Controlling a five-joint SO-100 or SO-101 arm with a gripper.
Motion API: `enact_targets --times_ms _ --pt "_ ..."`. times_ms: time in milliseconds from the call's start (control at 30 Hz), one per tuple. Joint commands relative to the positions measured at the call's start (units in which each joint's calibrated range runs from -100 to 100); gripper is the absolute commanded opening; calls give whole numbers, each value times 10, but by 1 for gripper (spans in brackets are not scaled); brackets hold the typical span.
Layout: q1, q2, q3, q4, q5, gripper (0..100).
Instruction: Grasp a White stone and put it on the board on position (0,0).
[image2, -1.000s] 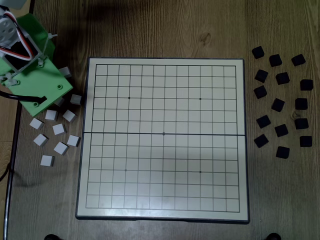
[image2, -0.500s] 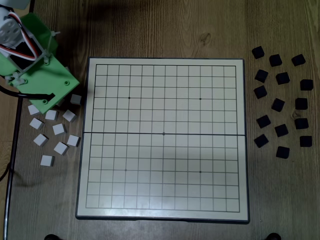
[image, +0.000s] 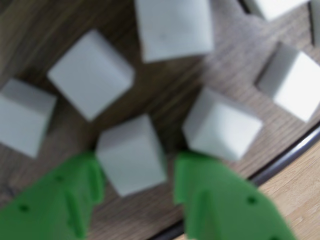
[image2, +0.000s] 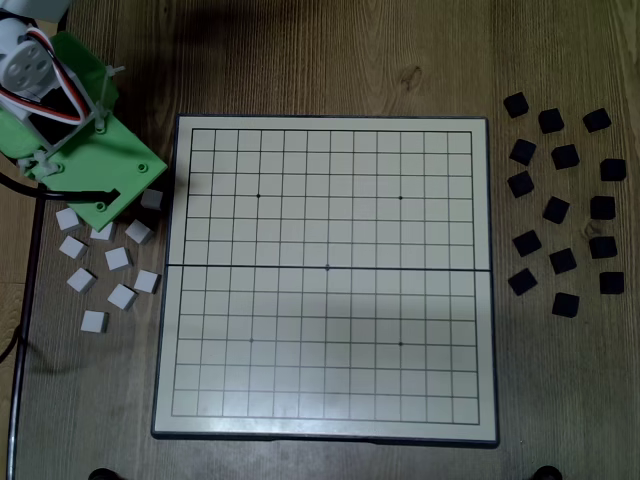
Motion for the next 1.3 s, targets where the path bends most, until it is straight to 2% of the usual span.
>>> enact_targets --times_ms 0,267,800,1267 --pt "-6 -35 1 -8 -2 7" --pt "-2 -42 12 -9 -11 6" --pt "1 -110 64 -5 -66 6" --pt "9 -127 51 -4 -76 6"
